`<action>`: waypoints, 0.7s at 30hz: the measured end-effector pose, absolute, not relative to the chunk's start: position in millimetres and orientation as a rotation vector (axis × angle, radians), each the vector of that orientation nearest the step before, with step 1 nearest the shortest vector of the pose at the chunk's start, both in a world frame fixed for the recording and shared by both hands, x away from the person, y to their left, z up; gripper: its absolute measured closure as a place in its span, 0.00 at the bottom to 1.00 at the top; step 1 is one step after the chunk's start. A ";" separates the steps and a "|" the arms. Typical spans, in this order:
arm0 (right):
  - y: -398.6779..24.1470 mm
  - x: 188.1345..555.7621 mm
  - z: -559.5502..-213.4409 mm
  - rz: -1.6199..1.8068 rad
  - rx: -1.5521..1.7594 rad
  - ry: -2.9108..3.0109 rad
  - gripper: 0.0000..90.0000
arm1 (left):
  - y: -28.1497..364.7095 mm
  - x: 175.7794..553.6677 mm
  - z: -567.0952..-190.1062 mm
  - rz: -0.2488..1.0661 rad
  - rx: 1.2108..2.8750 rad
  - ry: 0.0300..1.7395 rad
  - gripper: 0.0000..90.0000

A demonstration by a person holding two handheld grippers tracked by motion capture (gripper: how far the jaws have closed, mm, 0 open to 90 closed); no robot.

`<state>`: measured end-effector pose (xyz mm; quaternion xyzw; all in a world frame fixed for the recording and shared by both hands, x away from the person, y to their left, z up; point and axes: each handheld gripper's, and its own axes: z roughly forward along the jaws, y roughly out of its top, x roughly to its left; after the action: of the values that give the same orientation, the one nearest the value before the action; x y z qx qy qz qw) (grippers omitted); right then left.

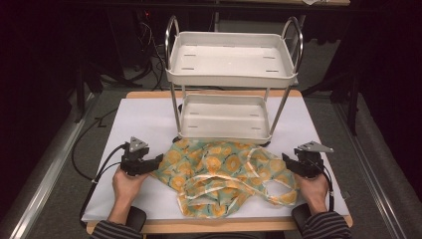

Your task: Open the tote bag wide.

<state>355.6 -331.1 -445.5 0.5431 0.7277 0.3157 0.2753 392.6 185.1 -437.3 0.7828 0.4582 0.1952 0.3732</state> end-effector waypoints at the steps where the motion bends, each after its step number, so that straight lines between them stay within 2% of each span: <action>1: -331.1 355.6 -445.5 0.848 1.460 1.956 0.54 | 184.4 391.9 -437.2 0.490 2.007 1.169 0.43; 21: -333.5 354.5 -442.5 0.890 1.495 1.952 0.52 | 182.1 387.7 -435.5 0.438 2.006 1.126 0.41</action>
<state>354.5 -333.5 -442.5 0.5519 0.7208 0.3285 0.2606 387.7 182.1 -435.5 0.7891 0.4429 0.1722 0.3893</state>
